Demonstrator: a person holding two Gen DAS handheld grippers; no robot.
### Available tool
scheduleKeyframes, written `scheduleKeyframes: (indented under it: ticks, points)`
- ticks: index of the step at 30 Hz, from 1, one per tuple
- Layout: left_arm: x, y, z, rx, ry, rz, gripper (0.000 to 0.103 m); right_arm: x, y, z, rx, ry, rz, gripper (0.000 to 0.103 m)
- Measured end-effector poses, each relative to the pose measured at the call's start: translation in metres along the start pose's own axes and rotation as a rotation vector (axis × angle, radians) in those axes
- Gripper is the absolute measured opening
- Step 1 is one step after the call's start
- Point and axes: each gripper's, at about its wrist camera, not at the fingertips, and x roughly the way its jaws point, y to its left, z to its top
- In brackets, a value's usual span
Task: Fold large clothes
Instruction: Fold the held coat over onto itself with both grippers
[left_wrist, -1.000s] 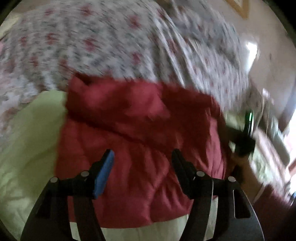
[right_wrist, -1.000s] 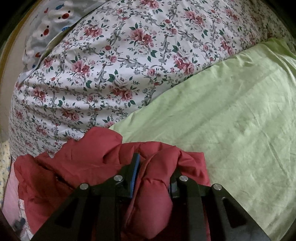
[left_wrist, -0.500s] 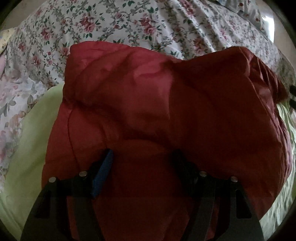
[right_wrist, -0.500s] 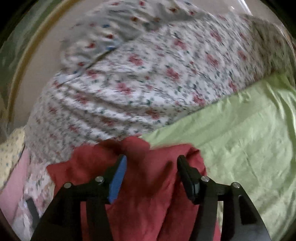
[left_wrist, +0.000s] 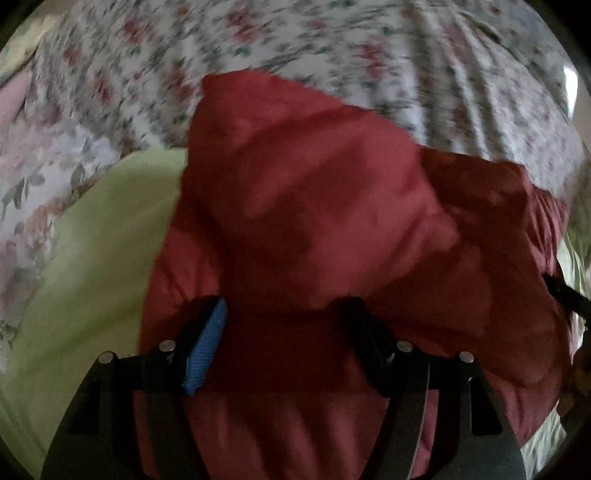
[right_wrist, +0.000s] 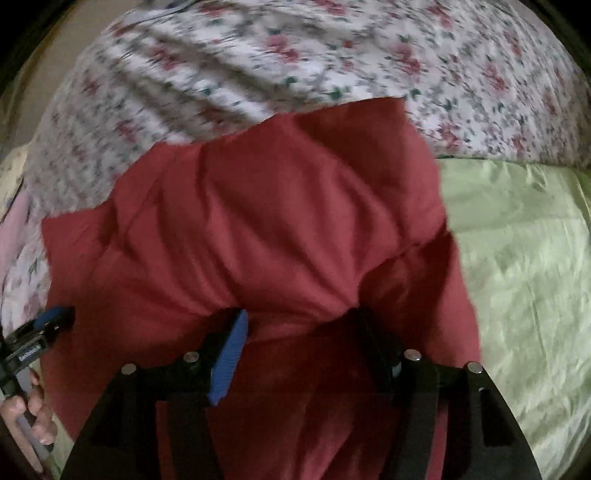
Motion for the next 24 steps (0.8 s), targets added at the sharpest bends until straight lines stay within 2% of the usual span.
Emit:
scheduleKeyframes:
  ticks: [3,13,24]
  points:
    - [0.013,0.009,0.004,-0.036,0.031,-0.018,0.07,0.013,-0.002,0.006,0.003,0.012,-0.032,0.06]
    - [0.032,0.013,0.006,-0.071,0.05,-0.013,0.071,0.03,-0.015,0.005,0.069,0.024,0.024,0.061]
    - [-0.008,0.026,-0.004,-0.071,0.014,-0.098,0.071,0.016,-0.017,0.002,0.097,0.018,0.037,0.062]
